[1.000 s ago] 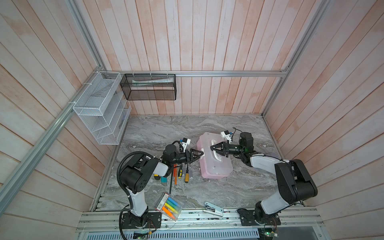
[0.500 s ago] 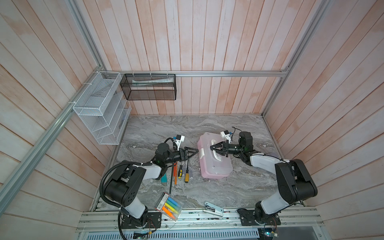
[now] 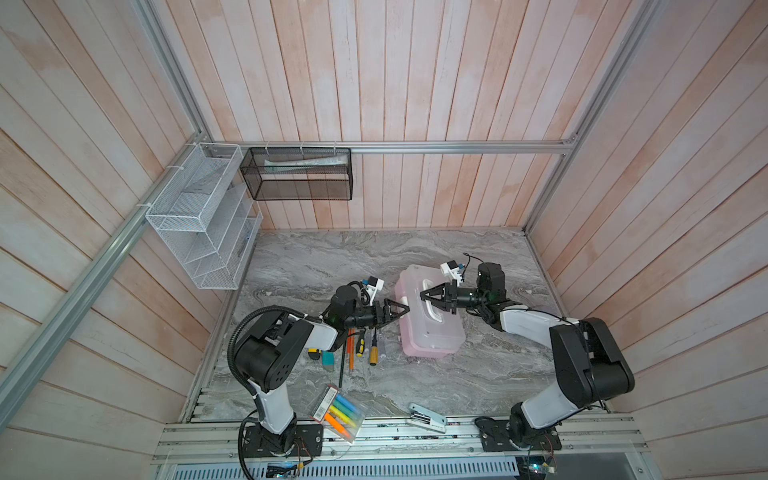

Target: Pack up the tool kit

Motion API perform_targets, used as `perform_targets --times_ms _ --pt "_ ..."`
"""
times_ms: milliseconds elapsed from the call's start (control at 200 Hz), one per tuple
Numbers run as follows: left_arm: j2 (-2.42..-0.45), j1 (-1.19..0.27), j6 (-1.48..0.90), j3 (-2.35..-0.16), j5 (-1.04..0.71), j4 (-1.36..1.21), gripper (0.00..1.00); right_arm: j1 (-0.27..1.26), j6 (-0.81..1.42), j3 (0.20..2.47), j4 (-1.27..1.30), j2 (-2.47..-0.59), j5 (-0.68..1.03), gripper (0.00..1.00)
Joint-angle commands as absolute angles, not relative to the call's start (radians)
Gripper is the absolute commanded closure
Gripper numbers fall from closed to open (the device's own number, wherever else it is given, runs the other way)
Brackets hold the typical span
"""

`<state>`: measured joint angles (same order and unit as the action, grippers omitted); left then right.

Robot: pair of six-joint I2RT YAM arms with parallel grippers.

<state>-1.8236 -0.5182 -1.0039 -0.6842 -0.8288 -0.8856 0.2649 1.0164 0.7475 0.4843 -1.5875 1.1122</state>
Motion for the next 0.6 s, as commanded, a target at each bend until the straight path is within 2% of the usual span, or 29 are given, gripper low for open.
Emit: perform_targets --times_ms 0,595 --pt "-1.859 -0.523 -1.062 -0.702 -0.848 -1.017 0.10 0.261 0.899 0.735 0.443 -1.632 1.062 1.00" --pt "-1.742 -0.476 -1.147 -0.652 -0.902 -1.111 0.11 0.258 0.841 0.759 0.334 -1.656 0.998 1.00"
